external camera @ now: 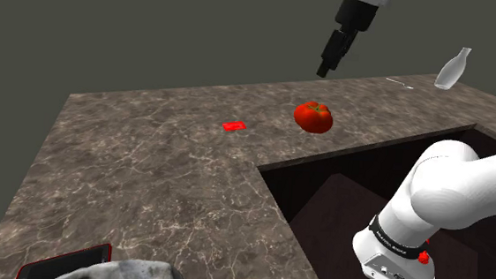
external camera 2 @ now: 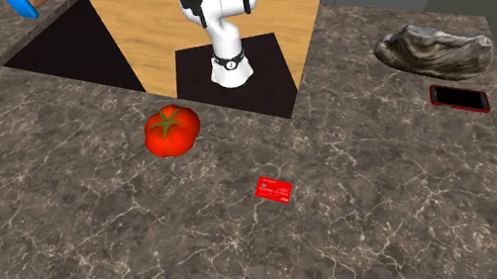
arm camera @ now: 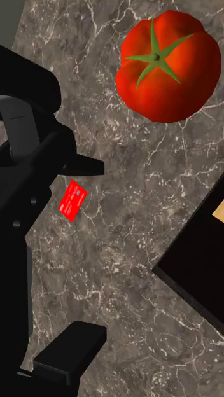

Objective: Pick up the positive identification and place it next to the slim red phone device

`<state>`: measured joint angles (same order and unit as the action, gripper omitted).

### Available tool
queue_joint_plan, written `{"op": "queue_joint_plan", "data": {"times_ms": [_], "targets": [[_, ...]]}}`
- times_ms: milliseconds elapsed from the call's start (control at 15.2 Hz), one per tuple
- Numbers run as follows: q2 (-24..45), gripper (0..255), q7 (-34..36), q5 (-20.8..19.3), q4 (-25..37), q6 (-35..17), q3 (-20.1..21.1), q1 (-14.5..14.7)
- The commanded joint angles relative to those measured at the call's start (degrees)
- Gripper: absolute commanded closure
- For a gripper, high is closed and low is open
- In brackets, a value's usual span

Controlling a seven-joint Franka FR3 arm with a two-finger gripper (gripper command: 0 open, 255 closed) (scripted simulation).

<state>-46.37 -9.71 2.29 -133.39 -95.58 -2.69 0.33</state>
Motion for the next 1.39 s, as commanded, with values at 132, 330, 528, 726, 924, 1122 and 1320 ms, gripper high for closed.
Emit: {"op": "queue_joint_plan", "data": {"times_ms": [132, 330, 528, 726, 924, 1122, 1320], "targets": [[0.95, 0, -4.37, 0.03, -2.86, -4.96, -2.19, 1.02], [3.45, 0, -11.12, 0.45, -6.20, -12.38, -5.59, 2.78], [7.19, 0, -18.25, 1.50, -8.36, -19.62, -9.18, 5.01], [12.02, 0, -25.94, 3.48, -9.30, -26.47, -13.02, 7.91], [17.75, 0, -34.48, 6.84, -8.99, -32.59, -17.14, 11.62], [24.18, 0, -44.17, 12.02, -7.45, -37.56, -21.59, 16.21], [31.27, 0, -55.29, 19.53, -4.63, -40.83, -26.07, 21.28]]}}
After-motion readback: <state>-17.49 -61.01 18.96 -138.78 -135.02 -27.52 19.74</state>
